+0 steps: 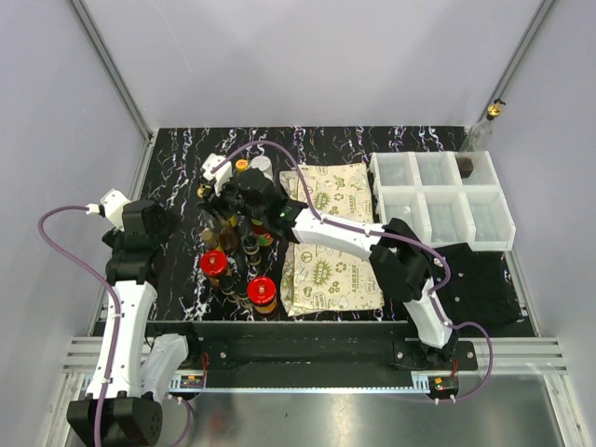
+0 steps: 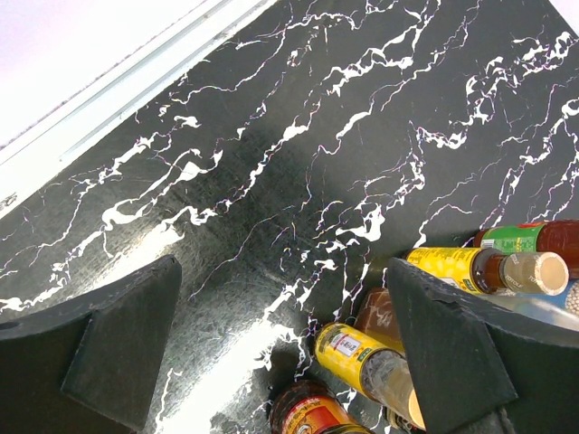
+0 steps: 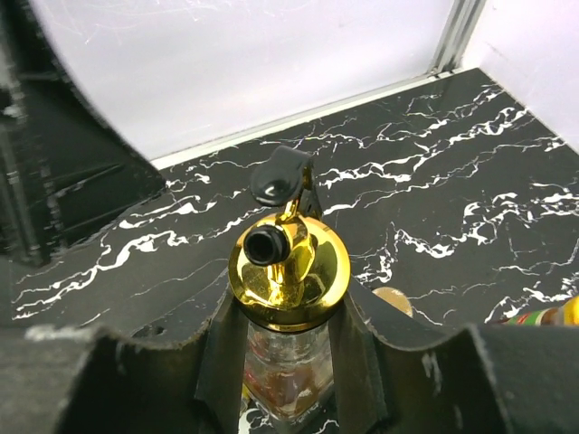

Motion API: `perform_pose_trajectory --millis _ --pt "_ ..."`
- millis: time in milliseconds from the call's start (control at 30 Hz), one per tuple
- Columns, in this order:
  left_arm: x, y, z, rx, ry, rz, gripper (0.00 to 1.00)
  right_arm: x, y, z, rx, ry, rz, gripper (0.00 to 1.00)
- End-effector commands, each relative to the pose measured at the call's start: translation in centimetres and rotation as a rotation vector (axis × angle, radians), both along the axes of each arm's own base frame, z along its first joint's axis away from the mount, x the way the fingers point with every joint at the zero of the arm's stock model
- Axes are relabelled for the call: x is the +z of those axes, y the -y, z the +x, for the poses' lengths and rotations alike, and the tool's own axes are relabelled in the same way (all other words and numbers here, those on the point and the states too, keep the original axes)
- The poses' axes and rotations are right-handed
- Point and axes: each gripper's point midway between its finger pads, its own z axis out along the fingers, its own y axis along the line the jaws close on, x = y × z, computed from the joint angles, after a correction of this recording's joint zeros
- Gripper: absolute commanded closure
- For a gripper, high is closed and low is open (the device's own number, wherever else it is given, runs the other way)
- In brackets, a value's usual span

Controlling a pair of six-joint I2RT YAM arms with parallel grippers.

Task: Organize the condiment bottles
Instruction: Pick up the bottle from the center of the board, then place the bottle in the storage box.

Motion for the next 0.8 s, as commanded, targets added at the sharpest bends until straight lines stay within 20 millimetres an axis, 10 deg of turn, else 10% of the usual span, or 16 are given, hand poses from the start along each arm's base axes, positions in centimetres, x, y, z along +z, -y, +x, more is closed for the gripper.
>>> perform_pose_trajectory --millis 0,767 --pt "2.2 0.1 0.8 -0.018 0.068 0.003 0.01 10.1 1.5 -1.1 -0.065 0.163 0.175 1.00" --pt "2.3 1.1 1.6 -0.090 0.092 -0.018 0.01 27.9 9.8 -5.0 -0.124 0.322 0.409 1.00"
